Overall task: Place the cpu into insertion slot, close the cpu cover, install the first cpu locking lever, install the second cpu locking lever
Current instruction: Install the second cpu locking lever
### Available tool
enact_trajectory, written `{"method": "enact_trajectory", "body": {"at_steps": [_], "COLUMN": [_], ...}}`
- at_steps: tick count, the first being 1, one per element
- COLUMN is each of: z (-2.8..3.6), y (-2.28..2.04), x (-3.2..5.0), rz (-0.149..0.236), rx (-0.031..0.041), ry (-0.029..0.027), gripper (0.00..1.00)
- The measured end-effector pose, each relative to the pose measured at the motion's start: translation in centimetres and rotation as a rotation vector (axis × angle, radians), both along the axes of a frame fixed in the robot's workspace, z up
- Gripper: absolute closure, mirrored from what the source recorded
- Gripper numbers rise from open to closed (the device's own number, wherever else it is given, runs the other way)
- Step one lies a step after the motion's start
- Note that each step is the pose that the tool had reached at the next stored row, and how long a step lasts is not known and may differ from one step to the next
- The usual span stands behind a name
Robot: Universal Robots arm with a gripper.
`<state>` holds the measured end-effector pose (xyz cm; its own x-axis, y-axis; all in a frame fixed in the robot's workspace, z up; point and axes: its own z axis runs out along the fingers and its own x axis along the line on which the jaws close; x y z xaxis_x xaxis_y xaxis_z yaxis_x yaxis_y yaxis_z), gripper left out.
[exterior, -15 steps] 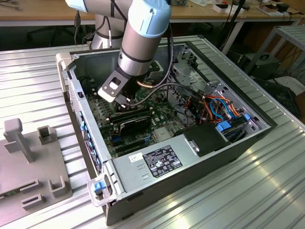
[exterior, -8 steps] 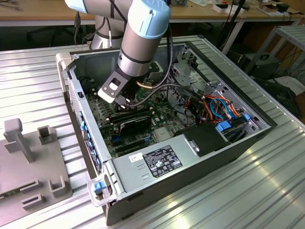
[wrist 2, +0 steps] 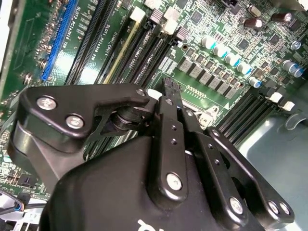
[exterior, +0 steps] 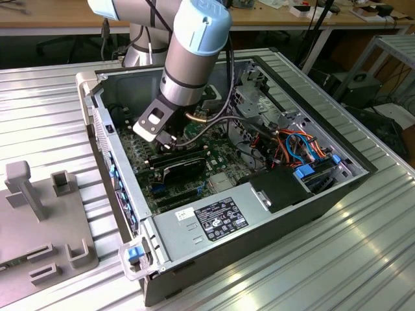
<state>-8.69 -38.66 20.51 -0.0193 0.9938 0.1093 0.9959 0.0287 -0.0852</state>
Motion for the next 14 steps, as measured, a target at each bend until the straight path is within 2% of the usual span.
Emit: {"method": "enact_trajectory", "body": {"at_steps": [8, 11, 14], "z": [-0.27, 0.05, 0.11], "y": [0.0, 0.0, 0.0], "x": [0.0, 0.0, 0.0], "rz": [0.0, 0.0, 0.0], "rx": [0.0012, 0.0014, 0.0017], "ry": [0.0, -0.0002, -0.0002], "gripper": [0.89, 0.89, 0.89]}}
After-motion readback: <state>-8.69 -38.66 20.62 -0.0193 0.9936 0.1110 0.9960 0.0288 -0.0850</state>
